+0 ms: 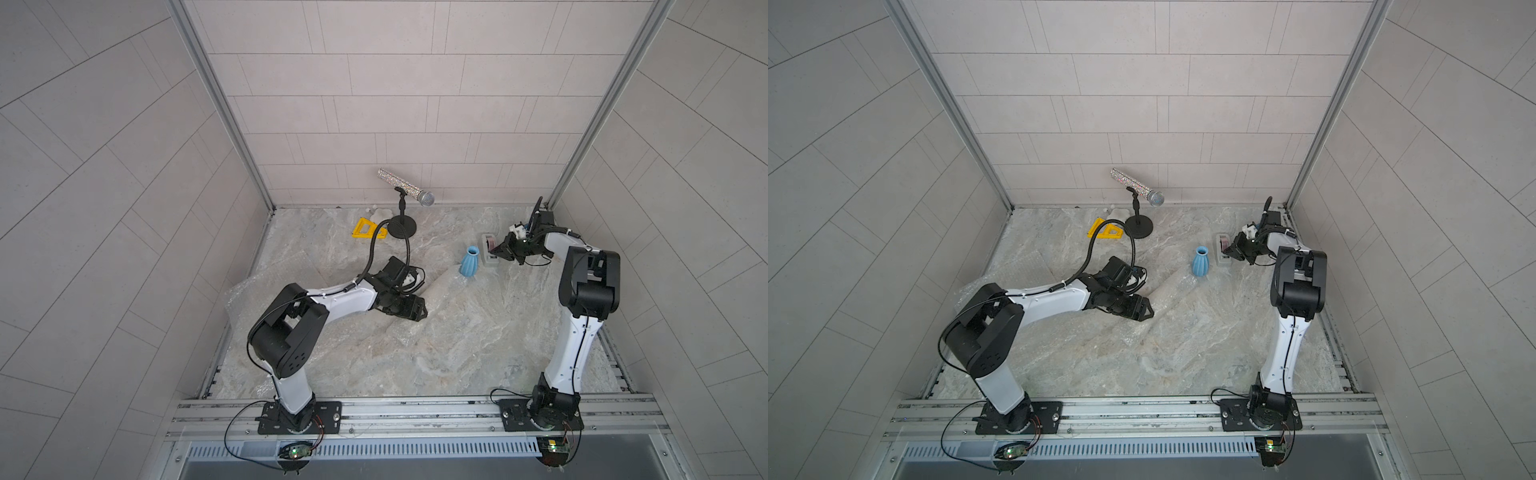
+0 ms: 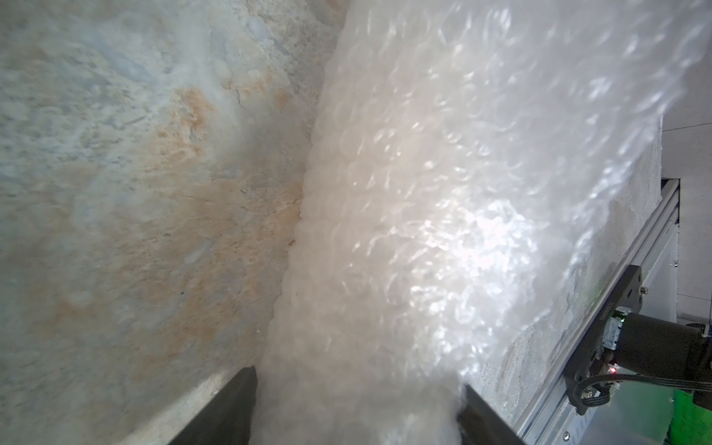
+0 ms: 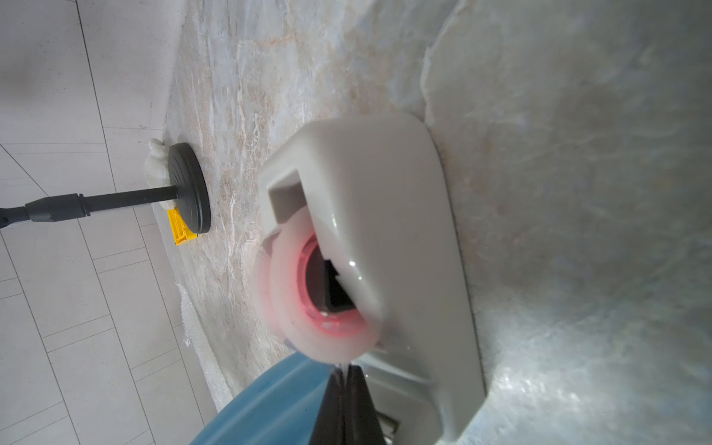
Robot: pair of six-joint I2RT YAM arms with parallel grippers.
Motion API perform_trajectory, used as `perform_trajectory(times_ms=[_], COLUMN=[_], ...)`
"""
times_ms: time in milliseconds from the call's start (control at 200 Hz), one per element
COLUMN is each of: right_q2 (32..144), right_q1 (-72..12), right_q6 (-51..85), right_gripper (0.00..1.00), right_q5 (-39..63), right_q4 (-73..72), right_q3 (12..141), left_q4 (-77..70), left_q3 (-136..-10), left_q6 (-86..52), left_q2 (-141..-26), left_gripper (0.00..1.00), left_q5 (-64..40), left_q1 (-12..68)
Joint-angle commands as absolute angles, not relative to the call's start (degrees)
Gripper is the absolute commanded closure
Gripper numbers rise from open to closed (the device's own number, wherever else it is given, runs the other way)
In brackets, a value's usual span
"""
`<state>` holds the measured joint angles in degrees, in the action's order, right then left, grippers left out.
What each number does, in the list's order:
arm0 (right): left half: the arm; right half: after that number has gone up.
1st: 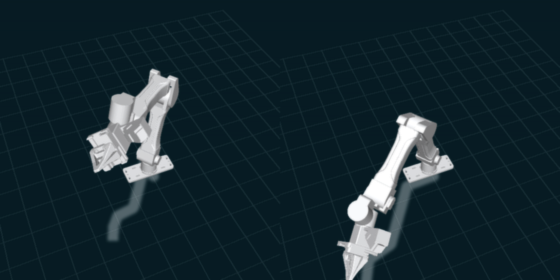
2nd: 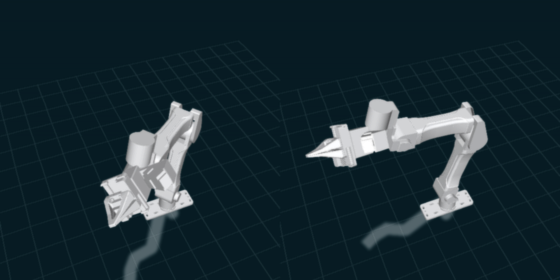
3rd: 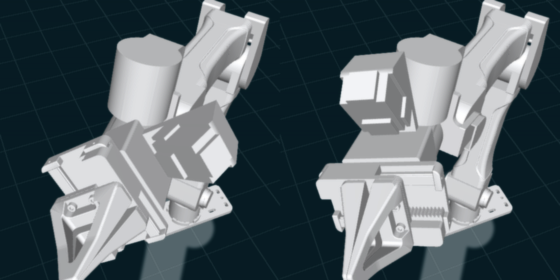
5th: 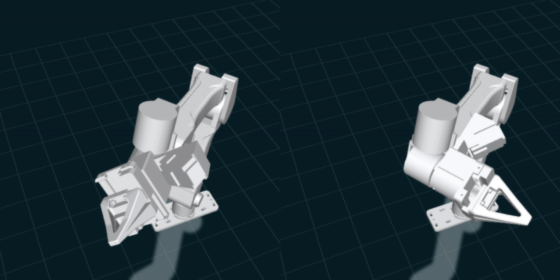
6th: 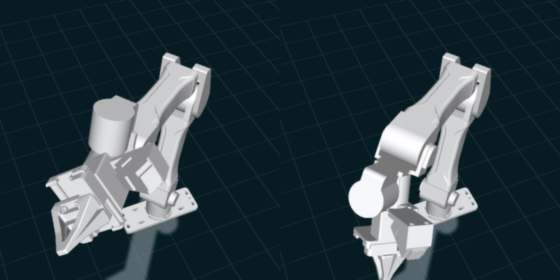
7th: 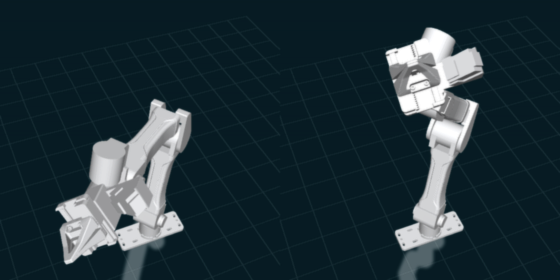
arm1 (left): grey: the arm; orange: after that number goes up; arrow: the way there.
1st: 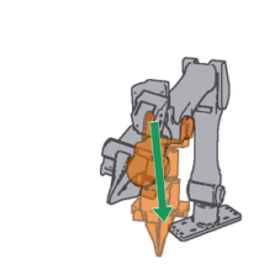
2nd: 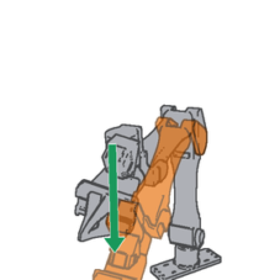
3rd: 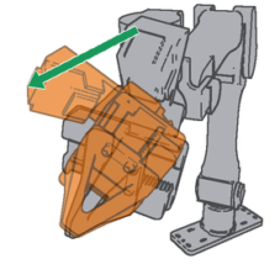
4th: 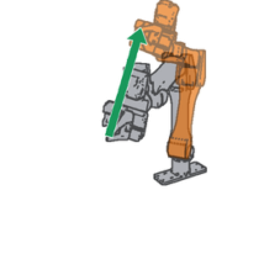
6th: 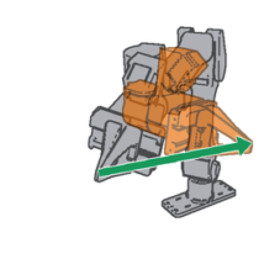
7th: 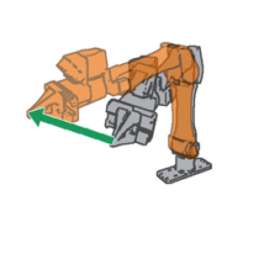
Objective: Wrap vases in bubble wrap
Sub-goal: Tear off the tape using the Tape Cutter.
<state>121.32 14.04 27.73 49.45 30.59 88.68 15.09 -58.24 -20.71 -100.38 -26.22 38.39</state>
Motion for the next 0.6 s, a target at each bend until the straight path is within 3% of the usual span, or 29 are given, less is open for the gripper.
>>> perform_trajectory(times_ms=[0,596], right_q2=[116.5,104.6], right_q1=[14.2,14.6], right_q6=[29.8,37.8], right_gripper=[1.0,1.0], right_q5=[51.0,46.8], right_q4=[30.7,22.8], right_q3=[87.7,73.1], left_q4=[21.7,20.9], left_q3=[-56.0,-55.5], left_q6=[-20.1,-20.9], left_q2=[-103.7,-103.9], left_gripper=[0.25,0.26], left_q5=[-15.2,-14.8], left_q1=[37.3,37.3])
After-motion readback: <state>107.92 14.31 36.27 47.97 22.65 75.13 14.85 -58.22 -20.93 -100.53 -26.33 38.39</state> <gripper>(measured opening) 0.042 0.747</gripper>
